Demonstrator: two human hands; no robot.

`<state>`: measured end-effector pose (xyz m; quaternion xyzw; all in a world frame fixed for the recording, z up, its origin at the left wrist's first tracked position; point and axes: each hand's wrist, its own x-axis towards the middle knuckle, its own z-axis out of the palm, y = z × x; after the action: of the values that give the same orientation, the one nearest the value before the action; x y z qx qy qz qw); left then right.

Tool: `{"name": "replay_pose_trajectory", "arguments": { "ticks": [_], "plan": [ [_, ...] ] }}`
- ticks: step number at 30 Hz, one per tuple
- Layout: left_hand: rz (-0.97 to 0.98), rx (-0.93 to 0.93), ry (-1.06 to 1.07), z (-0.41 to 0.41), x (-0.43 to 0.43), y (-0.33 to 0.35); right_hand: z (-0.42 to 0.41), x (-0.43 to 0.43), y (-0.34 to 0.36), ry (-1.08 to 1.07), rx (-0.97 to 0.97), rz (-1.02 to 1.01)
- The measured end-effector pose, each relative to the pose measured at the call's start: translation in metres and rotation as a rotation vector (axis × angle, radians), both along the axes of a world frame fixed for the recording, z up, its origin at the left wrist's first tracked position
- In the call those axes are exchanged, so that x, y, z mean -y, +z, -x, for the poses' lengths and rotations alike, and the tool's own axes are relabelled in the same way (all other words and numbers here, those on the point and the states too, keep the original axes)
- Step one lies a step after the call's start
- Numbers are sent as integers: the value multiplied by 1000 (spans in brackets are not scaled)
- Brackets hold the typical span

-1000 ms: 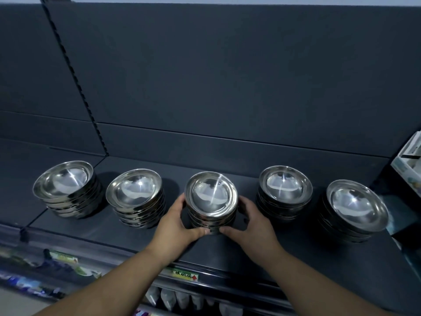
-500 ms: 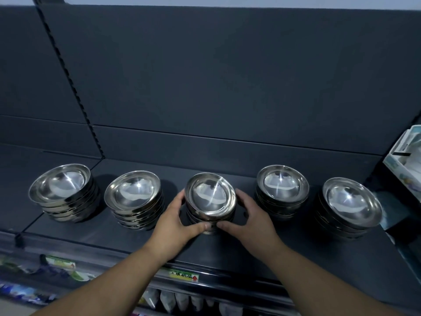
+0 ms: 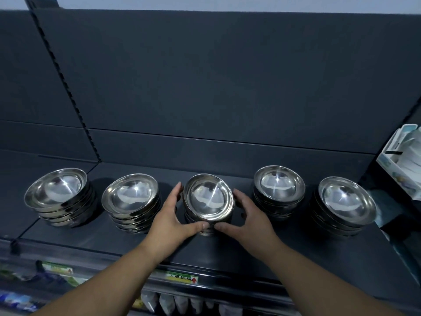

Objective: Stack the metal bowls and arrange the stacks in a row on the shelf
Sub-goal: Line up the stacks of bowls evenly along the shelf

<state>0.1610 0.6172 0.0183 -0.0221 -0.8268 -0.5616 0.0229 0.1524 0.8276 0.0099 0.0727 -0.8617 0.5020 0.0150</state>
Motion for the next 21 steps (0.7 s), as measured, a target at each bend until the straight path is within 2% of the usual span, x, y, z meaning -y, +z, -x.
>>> {"name": "replay_pose_trajectory", "arguments": {
  "ticks": [21],
  "plan": [
    [25, -80, -6, -4, -3, -6, 1, -2, -4, 22, 24, 96]
  ]
}}
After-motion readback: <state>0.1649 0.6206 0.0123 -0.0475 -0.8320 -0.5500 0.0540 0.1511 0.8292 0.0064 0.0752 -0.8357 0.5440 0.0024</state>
